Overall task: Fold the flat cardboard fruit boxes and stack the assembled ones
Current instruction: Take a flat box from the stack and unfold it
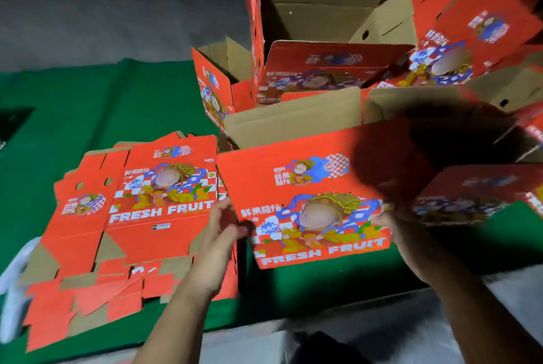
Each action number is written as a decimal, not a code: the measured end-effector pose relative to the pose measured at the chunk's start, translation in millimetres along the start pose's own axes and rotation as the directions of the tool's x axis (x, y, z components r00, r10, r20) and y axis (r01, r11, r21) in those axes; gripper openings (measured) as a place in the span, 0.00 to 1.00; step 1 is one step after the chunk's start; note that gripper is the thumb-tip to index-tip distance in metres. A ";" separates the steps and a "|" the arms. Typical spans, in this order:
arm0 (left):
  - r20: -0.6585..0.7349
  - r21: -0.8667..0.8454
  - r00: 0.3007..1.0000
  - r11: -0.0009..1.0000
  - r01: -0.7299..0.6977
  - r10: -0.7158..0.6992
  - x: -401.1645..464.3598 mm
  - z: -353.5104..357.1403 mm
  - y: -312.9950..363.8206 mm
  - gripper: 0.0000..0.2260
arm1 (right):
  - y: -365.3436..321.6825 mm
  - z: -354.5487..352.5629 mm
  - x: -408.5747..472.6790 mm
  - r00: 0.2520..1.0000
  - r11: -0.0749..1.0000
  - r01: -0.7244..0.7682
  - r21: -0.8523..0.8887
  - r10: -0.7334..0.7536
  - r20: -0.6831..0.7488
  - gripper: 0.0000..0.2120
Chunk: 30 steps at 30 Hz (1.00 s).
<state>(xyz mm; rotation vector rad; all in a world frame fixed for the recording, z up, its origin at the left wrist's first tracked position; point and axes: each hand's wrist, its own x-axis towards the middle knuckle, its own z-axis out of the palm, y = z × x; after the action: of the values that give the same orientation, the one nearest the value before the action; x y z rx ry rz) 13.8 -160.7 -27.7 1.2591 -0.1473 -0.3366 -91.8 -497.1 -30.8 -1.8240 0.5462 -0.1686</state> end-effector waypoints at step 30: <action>-0.202 -0.251 0.966 0.962 0.109 -0.162 46.0 62.7 -47.1 0.30 | -136.6 -9.5 98.0 0.724 0.921 0.363 -0.138 -0.186 0.664 0.10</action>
<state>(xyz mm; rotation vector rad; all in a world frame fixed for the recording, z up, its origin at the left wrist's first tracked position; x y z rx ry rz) 30.9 -245.1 -56.7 1.0615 0.1682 -0.3201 29.1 -518.3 84.3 -2.0602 -0.2150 0.3465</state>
